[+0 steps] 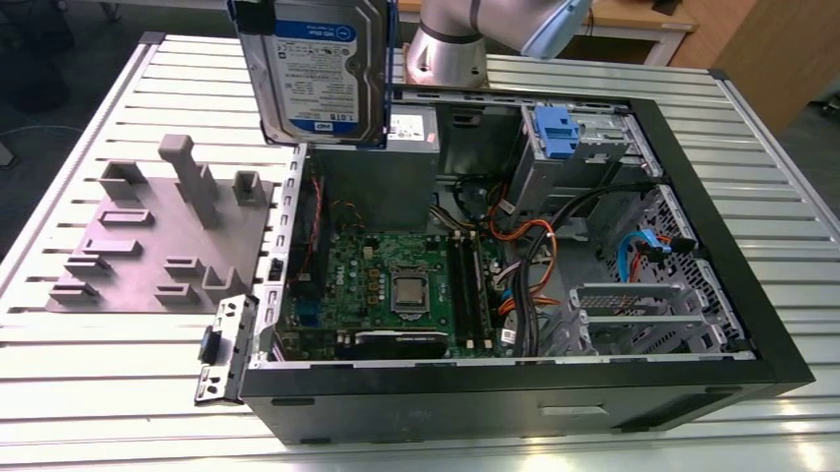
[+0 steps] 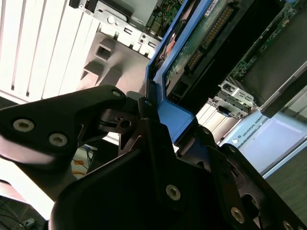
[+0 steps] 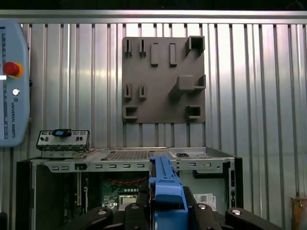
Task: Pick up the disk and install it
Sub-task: 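Pick up the disk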
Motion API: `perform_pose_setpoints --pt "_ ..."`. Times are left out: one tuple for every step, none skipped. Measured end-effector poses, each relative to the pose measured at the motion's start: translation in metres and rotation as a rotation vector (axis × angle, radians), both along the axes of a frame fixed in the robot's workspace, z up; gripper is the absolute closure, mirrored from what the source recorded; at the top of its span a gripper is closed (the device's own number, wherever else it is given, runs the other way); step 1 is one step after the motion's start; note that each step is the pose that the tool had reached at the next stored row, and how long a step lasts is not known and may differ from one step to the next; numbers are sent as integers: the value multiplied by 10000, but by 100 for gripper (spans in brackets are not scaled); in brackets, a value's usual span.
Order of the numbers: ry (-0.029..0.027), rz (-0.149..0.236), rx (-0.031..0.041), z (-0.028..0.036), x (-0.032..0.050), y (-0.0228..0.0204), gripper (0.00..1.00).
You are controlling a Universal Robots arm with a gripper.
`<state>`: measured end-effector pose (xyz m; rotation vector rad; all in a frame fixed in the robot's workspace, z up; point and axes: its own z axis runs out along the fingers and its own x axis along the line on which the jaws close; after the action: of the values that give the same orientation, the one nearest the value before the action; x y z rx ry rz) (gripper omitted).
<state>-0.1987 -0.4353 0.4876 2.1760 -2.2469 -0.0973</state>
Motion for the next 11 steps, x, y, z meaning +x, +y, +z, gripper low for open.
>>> perform_pose_setpoints --pt "0 0 1 -1 10 0 64" --pt "0 0 0 -1 19 0 64" --pt "0 0 0 -2 27 0 64" --pt "1 0 -1 -2 33 0 64" --pt "0 0 -2 -3 36 0 64" --pt "0 -1 -7 -3 39 0 64" --pt "0 -1 -13 -3 42 0 64" --pt "-1 -1 -19 -3 46 0 64" --pt "-1 -2 -27 -4 48 -1 64" --pt "0 -1 -47 -4 50 0 64" --pt "0 -2 -68 -3 51 -1 64"
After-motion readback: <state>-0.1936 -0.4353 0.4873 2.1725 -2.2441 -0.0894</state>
